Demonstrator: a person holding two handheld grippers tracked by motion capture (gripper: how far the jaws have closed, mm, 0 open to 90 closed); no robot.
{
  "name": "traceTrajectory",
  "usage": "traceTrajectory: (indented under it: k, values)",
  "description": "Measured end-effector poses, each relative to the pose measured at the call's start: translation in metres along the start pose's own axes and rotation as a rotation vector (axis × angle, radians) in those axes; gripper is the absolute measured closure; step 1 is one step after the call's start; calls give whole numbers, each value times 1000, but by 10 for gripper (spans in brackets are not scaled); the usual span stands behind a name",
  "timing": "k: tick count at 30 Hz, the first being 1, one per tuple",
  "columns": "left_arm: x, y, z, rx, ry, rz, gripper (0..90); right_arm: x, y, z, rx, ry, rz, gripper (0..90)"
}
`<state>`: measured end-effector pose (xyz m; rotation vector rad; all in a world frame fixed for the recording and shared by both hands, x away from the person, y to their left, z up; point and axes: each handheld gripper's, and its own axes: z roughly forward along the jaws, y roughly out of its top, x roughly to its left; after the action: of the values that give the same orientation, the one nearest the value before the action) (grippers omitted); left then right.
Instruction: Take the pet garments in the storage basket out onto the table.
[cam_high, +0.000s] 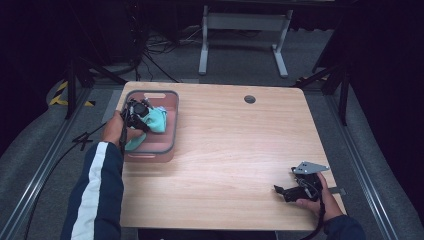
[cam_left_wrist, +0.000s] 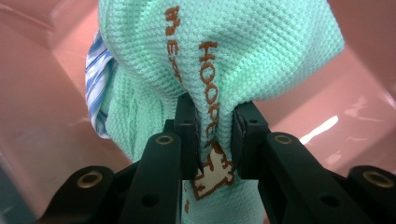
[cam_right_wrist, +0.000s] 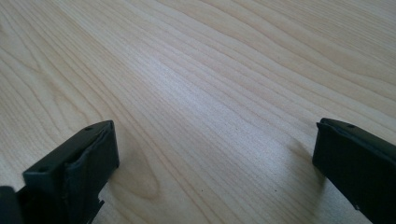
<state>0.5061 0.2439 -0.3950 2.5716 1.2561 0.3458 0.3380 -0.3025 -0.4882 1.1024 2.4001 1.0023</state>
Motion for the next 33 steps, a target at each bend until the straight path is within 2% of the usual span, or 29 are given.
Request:
traceTrajectory:
  k: [4, 5, 9, 10, 14, 15, 17, 18, 19, 23, 27, 30, 32, 33]
  values:
    - [-1, -8, -16, -91, -15, -5, 755, 0, 0, 0, 0, 0, 0, 5]
    - [-1, -8, -16, -91, -15, -5, 755, 0, 0, 0, 0, 0, 0, 5]
    - [-5, -20, -28, -163, -15, -4, 757, 0, 0, 0, 0, 0, 0, 5]
    - [-7, -25, -32, -196, -9, -13, 757, 0, 0, 0, 0, 0, 0, 5]
    - [-12, -39, -46, -327, 5, -10, 758, 0, 0, 0, 0, 0, 1, 5]
    - [-12, -39, -46, -327, 5, -10, 758, 0, 0, 0, 0, 0, 1, 5]
    - [-15, -45, -52, -364, -12, -22, 758, 0, 0, 0, 0, 0, 2, 5]
    - [-16, -48, -55, -401, -30, -30, 758, 0, 0, 0, 0, -1, 1, 5]
    - [-18, -51, -59, -439, -28, -35, 758, 0, 0, 0, 0, -1, 1, 5]
    - [-23, -58, -66, -506, -26, -12, 758, 0, 0, 0, 0, -1, 2, 5]
    - [-29, -66, -73, -574, -37, -17, 758, 0, 0, 0, 0, -1, 2, 5]
    - [-34, -73, -81, -639, -45, -39, 759, 0, 0, 0, 0, -1, 2, 5]
    - [-36, -78, -86, -678, -69, -41, 759, 0, 0, 0, 0, -1, 2, 5]
    - [-37, -79, -87, -694, -61, -35, 760, 0, 0, 0, 0, -2, 2, 5]
